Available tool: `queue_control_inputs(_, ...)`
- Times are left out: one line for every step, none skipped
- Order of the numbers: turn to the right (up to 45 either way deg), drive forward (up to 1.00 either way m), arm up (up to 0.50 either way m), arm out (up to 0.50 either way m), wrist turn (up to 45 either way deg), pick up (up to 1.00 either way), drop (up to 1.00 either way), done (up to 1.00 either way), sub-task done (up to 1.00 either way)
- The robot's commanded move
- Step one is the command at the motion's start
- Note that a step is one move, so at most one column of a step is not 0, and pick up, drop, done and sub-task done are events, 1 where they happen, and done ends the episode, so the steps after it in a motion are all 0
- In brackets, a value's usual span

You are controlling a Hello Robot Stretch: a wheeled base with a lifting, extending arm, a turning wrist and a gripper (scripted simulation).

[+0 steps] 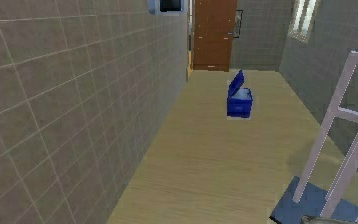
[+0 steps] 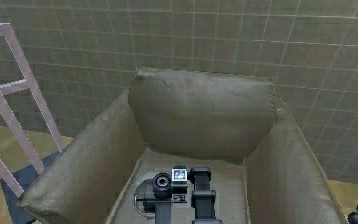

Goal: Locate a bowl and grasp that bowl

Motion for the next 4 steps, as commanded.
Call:
queue_control_inputs(0.0,0.0,0.0,0.0,45.0,0.0,0.0,0.0,0.0)
queue_control_inputs(0.0,0.0,0.0,0.0,45.0,0.0,0.0,0.0,0.0)
queue_control_inputs(0.0,0.0,0.0,0.0,45.0,0.0,0.0,0.0,0.0)
queue_control_inputs(0.0,0.0,0.0,0.0,24.0,0.0,0.0,0.0,0.0)
